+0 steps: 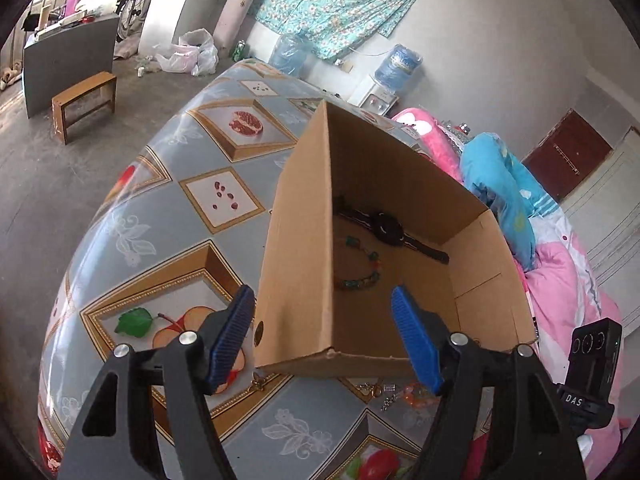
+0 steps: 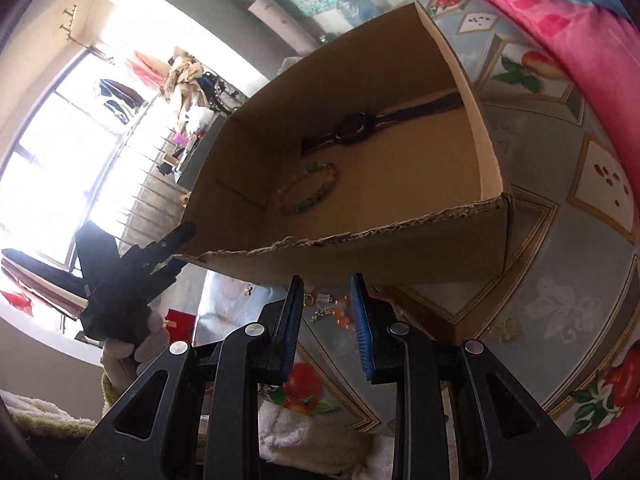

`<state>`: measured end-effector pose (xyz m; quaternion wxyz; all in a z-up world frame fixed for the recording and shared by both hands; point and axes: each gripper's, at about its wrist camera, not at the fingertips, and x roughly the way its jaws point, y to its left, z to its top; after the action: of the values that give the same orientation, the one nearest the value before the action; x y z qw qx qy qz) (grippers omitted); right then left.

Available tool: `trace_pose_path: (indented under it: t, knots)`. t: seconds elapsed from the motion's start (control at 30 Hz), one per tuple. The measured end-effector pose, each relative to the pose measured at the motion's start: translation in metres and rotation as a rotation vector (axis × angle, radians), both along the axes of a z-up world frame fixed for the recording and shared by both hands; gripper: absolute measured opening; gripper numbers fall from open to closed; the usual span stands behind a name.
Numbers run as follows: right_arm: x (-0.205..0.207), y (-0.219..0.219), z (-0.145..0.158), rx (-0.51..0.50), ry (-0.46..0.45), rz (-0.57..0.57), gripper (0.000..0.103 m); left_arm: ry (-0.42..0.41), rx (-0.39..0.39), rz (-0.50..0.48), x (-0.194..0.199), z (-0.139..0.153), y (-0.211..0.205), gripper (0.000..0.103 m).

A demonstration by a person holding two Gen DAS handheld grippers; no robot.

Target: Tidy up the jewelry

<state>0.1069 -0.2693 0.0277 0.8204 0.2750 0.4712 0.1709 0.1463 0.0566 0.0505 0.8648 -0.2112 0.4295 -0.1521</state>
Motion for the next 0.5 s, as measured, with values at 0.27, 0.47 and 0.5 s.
trace_pose_path:
  t: [0.27, 0.47, 0.5]
  knots:
    - [0.024, -0.016, 0.000, 0.034, -0.006, 0.009, 0.025, -0.024, -0.041, -0.005, 0.007, 0.007, -0.021, 0.068]
    - [0.032, -0.015, -0.006, 0.049, 0.003, 0.031, 0.025, -0.063, 0.018, -0.010, 0.015, 0.013, -0.037, 0.067]
    - [0.031, -0.011, -0.007, 0.047, 0.002, 0.034, 0.025, -0.065, 0.017, -0.006, 0.017, 0.014, -0.036, 0.068]
